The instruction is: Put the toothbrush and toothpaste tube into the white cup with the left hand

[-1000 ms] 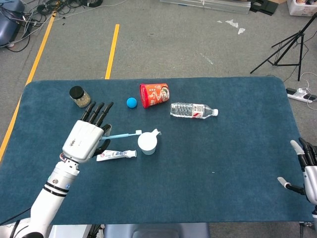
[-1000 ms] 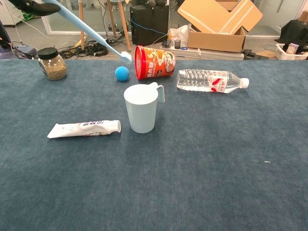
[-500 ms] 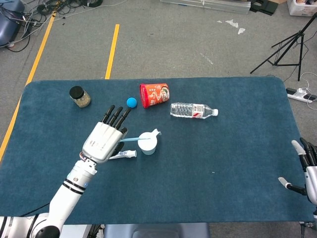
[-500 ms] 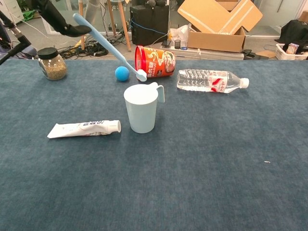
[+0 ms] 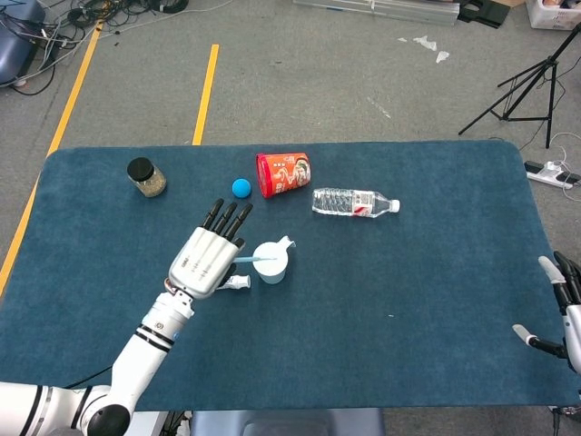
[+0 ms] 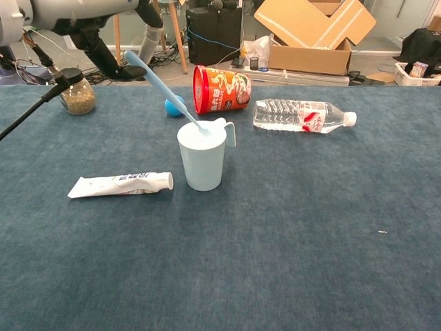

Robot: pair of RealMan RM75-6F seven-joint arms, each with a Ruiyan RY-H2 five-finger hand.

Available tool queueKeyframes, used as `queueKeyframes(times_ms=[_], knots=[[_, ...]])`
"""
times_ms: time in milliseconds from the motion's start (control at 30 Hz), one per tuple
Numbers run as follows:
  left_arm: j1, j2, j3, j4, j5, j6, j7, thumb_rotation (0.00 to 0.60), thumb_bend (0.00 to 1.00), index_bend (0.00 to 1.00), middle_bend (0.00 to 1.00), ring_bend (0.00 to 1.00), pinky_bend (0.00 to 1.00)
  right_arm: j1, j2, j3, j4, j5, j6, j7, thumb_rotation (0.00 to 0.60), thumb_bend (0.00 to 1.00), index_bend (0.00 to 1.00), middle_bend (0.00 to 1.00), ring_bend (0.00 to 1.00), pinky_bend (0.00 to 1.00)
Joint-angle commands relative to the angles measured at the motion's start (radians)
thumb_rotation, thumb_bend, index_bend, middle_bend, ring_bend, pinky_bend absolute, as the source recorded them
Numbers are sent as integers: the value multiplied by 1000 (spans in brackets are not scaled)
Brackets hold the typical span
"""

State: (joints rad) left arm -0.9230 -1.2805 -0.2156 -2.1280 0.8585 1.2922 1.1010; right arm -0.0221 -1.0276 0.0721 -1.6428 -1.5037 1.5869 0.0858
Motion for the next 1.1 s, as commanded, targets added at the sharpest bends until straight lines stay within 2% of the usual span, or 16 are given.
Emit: queueKeyframes(times_ms=[33,667,1100], knots=[[-9,-9,7,7,-6,2,8,600,454,621,24,0,29,0,0,0,0,0,0,1,600,0,0,0,0,364],[-74,-75,27,76,-48,-16,11,600,454,612,23,0,29,-1,5,2,2,0,-2,17,600,0,0,0,0,363],[-102,-115,40,112,-30,-17,-3,600,446,545,31,0,29,-1,8,2,3,-2,-5,23,600,0,0,0,0,364]])
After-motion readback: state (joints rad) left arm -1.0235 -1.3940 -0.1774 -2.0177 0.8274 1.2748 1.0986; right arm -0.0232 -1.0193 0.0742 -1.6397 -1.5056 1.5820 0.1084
